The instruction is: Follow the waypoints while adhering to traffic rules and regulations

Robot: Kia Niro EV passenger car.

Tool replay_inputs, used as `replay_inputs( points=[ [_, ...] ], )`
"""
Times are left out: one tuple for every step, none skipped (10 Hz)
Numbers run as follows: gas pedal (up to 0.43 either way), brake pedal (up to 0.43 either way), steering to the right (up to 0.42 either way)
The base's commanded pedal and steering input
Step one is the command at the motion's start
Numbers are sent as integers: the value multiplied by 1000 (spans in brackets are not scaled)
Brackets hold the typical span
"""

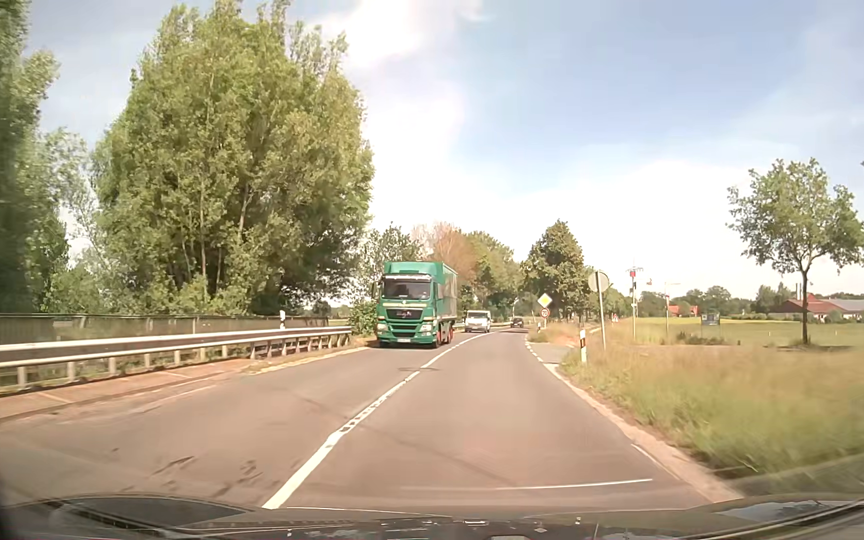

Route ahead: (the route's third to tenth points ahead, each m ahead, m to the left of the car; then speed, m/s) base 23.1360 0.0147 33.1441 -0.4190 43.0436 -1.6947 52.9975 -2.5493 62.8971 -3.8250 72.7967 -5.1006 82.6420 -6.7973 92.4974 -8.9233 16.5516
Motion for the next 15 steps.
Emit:
replay_inputs(
  points=[
    [20, 0, 17],
    [8, 0, 16],
    [8, 0, 15],
    [8, 0, 15],
    [8, 0, 15],
    [8, 0, 15],
    [8, 0, 13],
    [8, 0, 12],
    [8, 0, 12],
    [8, 0, 12],
    [39, 0, 13],
    [67, 0, 14],
    [67, 0, 14],
    [87, 0, 13],
    [98, 0, 12]
  ],
)
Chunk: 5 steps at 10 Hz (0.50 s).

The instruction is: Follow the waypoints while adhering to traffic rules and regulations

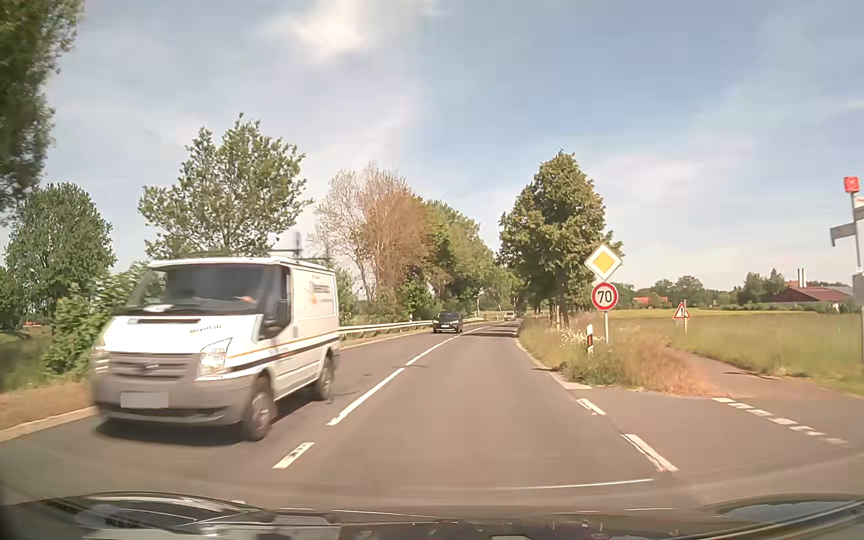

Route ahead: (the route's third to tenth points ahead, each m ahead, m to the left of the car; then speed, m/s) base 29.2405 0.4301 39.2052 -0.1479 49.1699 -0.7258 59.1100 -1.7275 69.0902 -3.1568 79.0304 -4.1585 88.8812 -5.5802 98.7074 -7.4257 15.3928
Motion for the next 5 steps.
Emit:
replay_inputs(
  points=[
    [110, 0, 10],
    [110, 0, 7],
    [118, 0, 5],
    [118, 0, 5],
    [138, 0, 5]
  ],
)
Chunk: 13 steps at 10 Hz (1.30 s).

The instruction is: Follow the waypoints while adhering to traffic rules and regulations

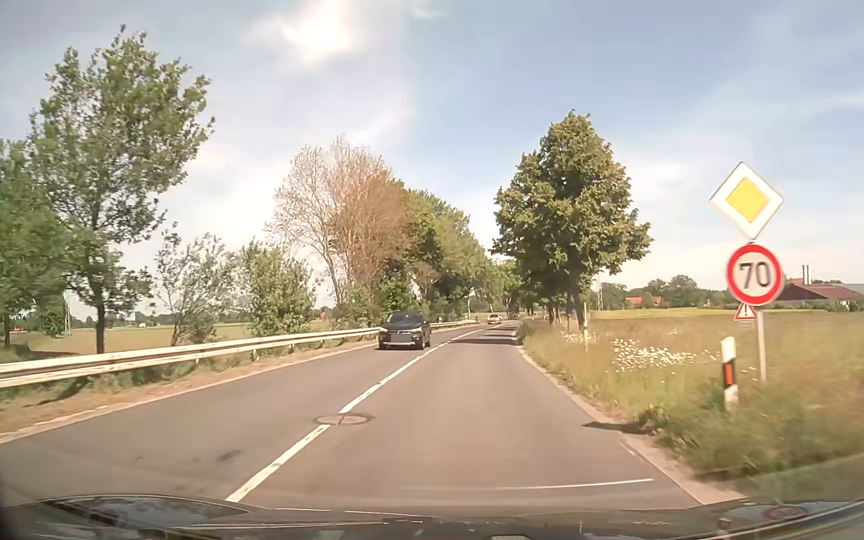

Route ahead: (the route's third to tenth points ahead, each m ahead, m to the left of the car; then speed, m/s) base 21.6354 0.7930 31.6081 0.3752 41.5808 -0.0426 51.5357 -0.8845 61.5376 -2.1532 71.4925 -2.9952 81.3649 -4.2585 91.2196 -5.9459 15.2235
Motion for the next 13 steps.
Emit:
replay_inputs(
  points=[
    [138, 0, 4],
    [150, 0, 4],
    [157, 0, 5],
    [169, 0, 5],
    [177, 0, 5],
    [189, 0, 5],
    [189, 0, 5],
    [197, 0, 5],
    [197, 0, 5],
    [197, 0, 5],
    [197, 0, 6],
    [197, 0, 6],
    [209, 0, 6]
  ],
)
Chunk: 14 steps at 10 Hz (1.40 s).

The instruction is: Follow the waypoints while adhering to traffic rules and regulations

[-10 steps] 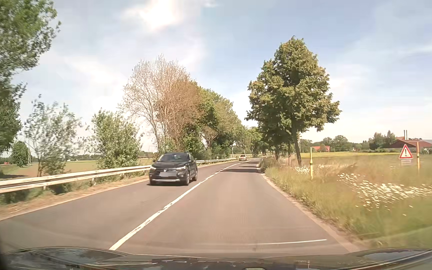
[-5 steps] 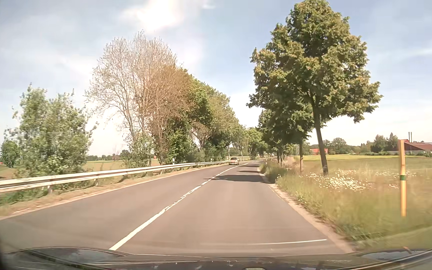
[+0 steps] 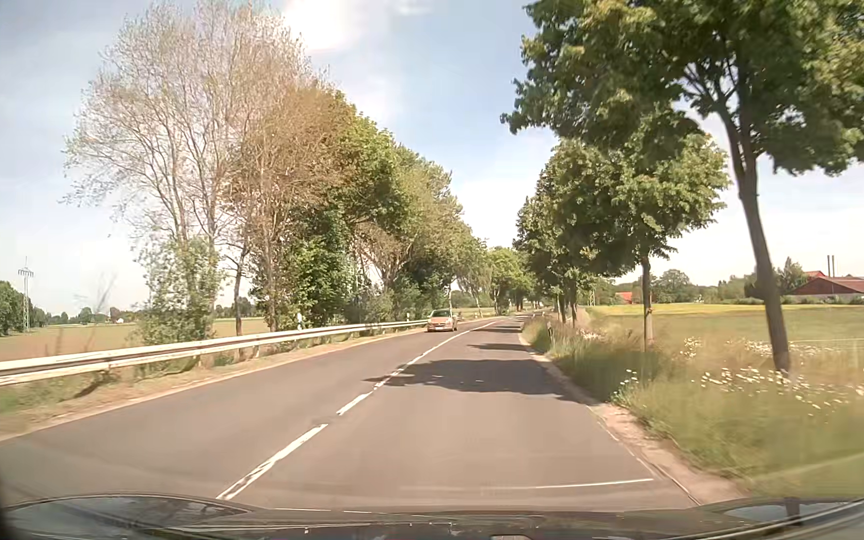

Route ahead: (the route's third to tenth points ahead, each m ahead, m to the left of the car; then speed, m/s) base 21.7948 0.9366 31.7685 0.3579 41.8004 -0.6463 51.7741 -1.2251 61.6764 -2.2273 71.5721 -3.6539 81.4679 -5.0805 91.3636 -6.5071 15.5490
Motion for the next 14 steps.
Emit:
replay_inputs(
  points=[
    [209, 0, 6],
    [209, 0, 6],
    [220, 0, 6],
    [220, 0, 10],
    [220, 0, 10],
    [220, 0, 9],
    [220, 0, 9],
    [220, 0, 9],
    [220, 0, 9],
    [220, 0, 9],
    [220, 0, 9],
    [220, 0, 9],
    [220, 0, 8],
    [220, 0, 8]
  ],
)
